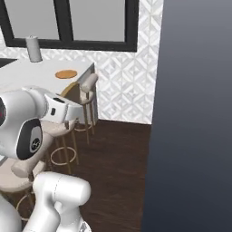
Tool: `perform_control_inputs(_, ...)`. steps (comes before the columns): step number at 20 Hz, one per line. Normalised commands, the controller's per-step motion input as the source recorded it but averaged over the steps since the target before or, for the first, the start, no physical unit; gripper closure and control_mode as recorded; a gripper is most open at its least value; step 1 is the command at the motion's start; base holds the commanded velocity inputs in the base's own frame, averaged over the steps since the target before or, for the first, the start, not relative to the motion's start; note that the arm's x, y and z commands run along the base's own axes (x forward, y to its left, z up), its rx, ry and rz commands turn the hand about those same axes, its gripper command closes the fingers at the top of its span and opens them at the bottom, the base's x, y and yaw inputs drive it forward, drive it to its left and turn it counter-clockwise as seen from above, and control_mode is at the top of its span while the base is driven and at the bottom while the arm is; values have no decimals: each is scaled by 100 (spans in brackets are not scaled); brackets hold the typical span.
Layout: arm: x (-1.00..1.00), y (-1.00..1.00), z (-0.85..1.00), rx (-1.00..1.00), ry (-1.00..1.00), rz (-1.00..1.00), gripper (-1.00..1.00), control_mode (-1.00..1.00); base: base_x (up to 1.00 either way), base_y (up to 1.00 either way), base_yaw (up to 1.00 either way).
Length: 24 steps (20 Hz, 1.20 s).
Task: Start the toaster. Once the lever pops up, take the bread to the plate on the dining counter.
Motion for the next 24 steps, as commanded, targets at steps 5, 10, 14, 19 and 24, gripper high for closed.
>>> perform_control_inputs(5, 0, 0, 0, 0, 0, 0, 100, 100, 100, -29, 19)
perform_control_inputs(10, 0, 0, 0, 0, 0, 0, 100, 100, 100, -14, 11)
perform_control_inputs(14, 0, 0, 0, 0, 0, 0, 100, 100, 100, -23, 13)
perform_control_inputs(19, 0, 0, 0, 0, 0, 0, 100, 100, 100, -40, 18)
perform_control_inputs(24, 0, 0, 0, 0, 0, 0, 100, 100, 100, -54, 23)
